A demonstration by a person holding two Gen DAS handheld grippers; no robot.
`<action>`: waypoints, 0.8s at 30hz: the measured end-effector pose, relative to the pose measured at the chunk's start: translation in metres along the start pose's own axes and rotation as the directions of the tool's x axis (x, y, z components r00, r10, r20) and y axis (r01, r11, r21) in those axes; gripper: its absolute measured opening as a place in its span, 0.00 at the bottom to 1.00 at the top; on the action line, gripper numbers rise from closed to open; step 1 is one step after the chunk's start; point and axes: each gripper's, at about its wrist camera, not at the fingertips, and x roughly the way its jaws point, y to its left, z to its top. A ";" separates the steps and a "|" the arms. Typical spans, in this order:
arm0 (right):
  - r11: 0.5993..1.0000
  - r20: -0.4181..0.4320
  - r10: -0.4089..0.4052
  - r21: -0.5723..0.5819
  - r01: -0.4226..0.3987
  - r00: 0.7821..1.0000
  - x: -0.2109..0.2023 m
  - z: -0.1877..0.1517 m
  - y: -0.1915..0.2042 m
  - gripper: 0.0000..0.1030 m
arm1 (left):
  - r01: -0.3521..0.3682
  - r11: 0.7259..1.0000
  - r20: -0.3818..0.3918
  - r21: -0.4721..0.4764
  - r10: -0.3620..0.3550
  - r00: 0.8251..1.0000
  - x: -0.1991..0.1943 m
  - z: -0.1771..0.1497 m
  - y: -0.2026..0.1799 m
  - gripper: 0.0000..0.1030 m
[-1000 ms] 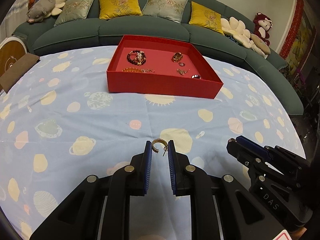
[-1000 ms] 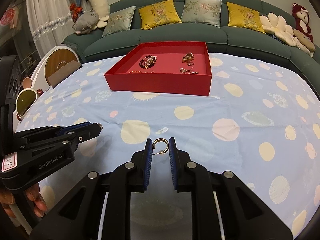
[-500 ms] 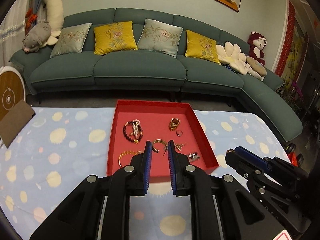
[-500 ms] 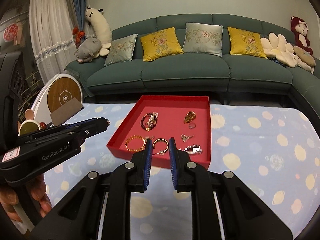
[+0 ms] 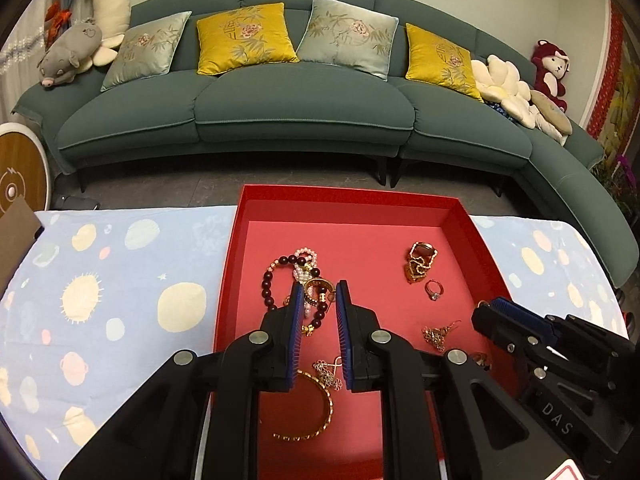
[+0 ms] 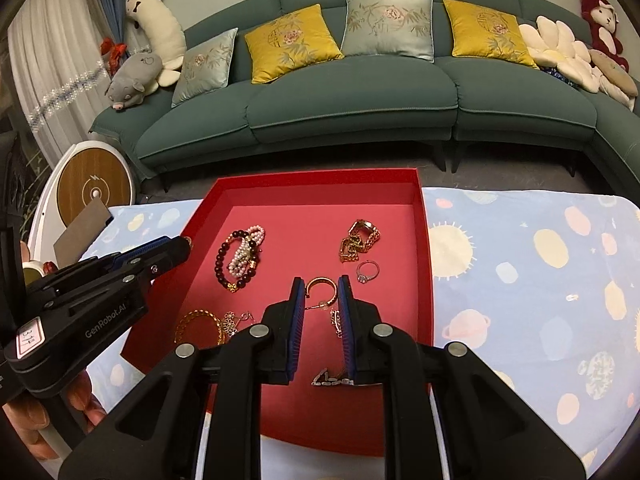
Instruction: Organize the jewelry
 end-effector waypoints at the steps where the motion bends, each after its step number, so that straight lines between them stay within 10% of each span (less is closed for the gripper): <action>1: 1.000 -0.012 -0.001 -0.006 0.001 1.000 0.007 -0.001 0.000 0.16 | -0.004 1.000 -0.004 0.002 0.004 1.000 0.004 -0.001 0.001 0.13; 15: 0.999 -0.042 -0.031 0.002 0.032 0.999 0.036 -0.004 -0.014 0.17 | -0.035 0.999 -0.025 0.021 0.036 0.999 0.033 -0.008 0.001 0.16; 20: 0.999 -0.017 -0.039 0.008 0.039 0.999 0.031 0.001 -0.015 0.23 | -0.062 0.998 0.015 0.012 0.062 0.998 0.027 -0.005 0.000 0.45; 24: 0.998 0.026 -0.056 -0.007 0.056 0.998 0.017 0.006 -0.010 0.34 | -0.091 0.995 0.063 0.036 0.088 0.994 0.015 -0.001 -0.005 0.45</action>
